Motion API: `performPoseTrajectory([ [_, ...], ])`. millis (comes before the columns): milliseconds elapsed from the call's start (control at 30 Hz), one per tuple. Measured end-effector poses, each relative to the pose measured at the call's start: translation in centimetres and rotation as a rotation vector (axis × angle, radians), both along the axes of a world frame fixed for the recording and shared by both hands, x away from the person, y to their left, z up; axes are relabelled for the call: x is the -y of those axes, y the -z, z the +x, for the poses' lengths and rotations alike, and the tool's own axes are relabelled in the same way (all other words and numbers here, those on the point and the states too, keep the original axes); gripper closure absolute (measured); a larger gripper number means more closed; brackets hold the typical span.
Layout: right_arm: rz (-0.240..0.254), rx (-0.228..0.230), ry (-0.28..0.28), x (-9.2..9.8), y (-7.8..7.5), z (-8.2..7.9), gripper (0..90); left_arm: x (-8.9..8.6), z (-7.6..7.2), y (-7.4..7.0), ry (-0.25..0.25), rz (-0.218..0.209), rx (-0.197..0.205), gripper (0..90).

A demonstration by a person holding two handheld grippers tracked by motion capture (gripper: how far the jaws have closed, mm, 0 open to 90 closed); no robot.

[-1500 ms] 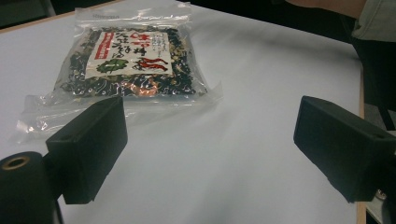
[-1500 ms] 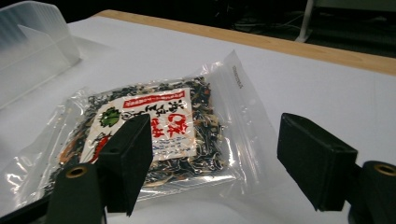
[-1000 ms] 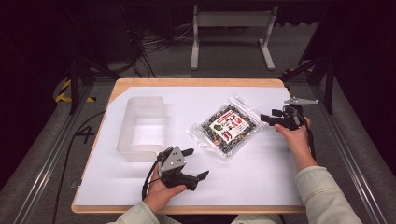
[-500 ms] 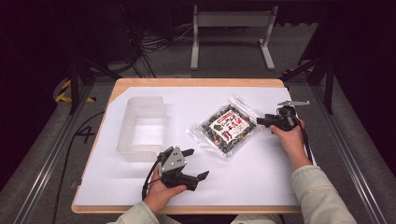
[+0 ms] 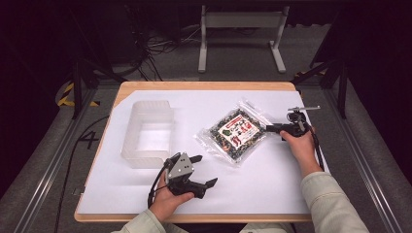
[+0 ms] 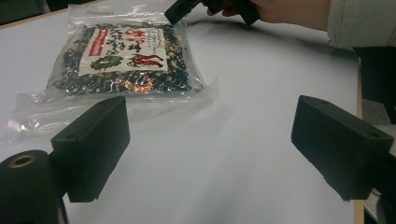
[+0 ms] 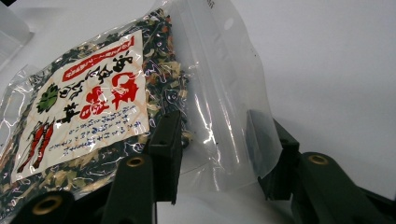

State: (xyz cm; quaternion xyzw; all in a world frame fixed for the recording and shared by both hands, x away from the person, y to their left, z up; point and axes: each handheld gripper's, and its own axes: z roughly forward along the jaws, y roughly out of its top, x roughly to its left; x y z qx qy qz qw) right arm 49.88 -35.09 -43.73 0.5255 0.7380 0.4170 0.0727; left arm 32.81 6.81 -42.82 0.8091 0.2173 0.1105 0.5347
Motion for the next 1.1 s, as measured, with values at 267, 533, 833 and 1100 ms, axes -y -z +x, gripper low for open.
performPoseTrajectory([
  [267, 0.009, -0.010, 0.000, -0.1, -0.3, -0.1, 78.0, 0.1, 0.0, 0.0, 0.000, 0.013, 0.004, 12.5],
  [533, -0.043, 0.004, -0.015, -0.5, -0.8, -0.3, 87.2, 0.1, 0.0, 0.0, -0.002, 0.015, 0.006, 12.5],
  [833, -0.124, 0.056, -0.012, -1.3, -1.8, -0.7, 90.0, 0.5, 0.4, 0.3, 0.000, 0.027, -0.082, 11.2],
  [1100, -0.131, 0.109, -0.021, -1.4, -3.6, -1.4, 90.0, 1.0, 0.6, -0.2, 0.005, 0.014, -0.140, 17.6],
])
